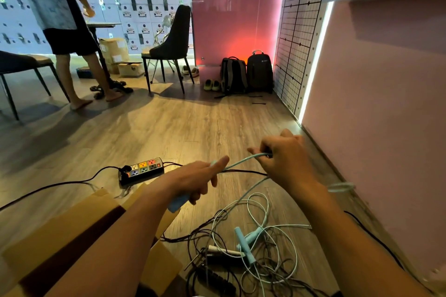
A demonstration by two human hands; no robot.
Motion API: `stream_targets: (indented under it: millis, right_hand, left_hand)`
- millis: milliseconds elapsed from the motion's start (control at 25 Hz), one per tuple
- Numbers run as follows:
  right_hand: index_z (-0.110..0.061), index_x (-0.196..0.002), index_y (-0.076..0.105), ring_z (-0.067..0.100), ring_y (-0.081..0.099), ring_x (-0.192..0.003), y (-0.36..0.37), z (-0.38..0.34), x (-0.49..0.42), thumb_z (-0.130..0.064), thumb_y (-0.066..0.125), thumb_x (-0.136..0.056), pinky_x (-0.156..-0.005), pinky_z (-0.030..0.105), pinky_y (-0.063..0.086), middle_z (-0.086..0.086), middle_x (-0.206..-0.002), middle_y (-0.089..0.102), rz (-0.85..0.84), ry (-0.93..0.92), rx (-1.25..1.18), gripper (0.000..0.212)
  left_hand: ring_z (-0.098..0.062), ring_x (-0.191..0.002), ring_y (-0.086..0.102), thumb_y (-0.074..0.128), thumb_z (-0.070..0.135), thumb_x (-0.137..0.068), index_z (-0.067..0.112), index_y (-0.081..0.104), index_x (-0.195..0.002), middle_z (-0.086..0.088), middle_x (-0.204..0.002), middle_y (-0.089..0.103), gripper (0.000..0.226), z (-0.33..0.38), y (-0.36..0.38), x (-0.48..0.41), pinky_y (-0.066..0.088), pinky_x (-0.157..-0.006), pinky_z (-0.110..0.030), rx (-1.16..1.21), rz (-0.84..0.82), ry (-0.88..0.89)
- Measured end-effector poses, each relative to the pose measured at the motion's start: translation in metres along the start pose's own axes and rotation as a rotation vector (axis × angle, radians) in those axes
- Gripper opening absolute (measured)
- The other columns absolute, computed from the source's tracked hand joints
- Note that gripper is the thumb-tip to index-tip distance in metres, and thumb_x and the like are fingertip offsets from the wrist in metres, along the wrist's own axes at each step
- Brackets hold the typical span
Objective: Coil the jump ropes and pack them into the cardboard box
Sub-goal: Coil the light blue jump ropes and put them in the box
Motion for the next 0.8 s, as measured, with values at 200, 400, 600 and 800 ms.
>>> stream_targets:
  millis: [200, 400, 600, 800]
  right_hand:
    - [-0.026, -0.082, 0.066, 0.017, 0.044, -0.099, 0.007, 0.026, -0.002, -0.062, 0.065, -0.081, -0.082, 0.04, 0.042, -0.006, -0.093, 0.055, -0.005, 0.089, 0.015, 0.037]
    - [-0.018, -0.094, 0.075, 0.012, 0.062, -0.076, 0.011, 0.023, 0.002, -0.046, 0.072, -0.083, -0.065, 0.031, 0.055, 0.001, -0.089, 0.072, -0.104, 0.112, -0.226, 0.031]
    - [-0.015, -0.088, 0.076, 0.016, 0.061, -0.064, -0.002, 0.05, 0.002, -0.051, 0.073, -0.082, -0.06, 0.034, 0.055, 0.0, -0.072, 0.067, 0.046, 0.24, -0.196, 0.037]
    - [-0.017, -0.085, 0.075, 0.008, 0.054, -0.059, 0.017, 0.053, 0.007, -0.05, 0.078, -0.077, -0.053, 0.022, 0.038, -0.005, -0.068, 0.062, -0.13, 0.295, -0.221, 0.034]
  left_hand:
    - [-0.006, -0.034, 0.028, 0.035, 0.079, -0.083, 0.018, 0.042, -0.068, 0.005, -0.048, 0.033, 0.064, 0.023, 0.029, 0.02, 0.032, -0.04, -0.02, 0.602, -0.443, 0.098]
    - [-0.004, -0.029, 0.023, 0.055, 0.079, -0.074, 0.019, 0.037, -0.062, 0.009, -0.042, 0.029, 0.063, 0.034, 0.012, 0.035, 0.025, -0.034, -0.016, 0.963, -0.632, 0.182]
    - [-0.001, -0.033, 0.028, 0.057, 0.088, -0.062, 0.022, 0.043, -0.066, 0.011, -0.046, 0.033, 0.067, 0.0, 0.043, 0.043, 0.032, -0.036, -0.015, 0.39, -0.705, -0.084]
    - [-0.006, -0.034, 0.029, 0.035, 0.071, -0.092, 0.015, 0.045, -0.074, 0.006, -0.048, 0.033, 0.06, 0.062, 0.029, 0.055, 0.028, -0.037, -0.019, 1.096, -0.927, 0.3]
Point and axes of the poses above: each hand's wrist, its own x-axis away from the middle knuckle, its own y-axis out of the palm, z = x × y, the point moved 8 cm from there along -x, towards the middle knuckle
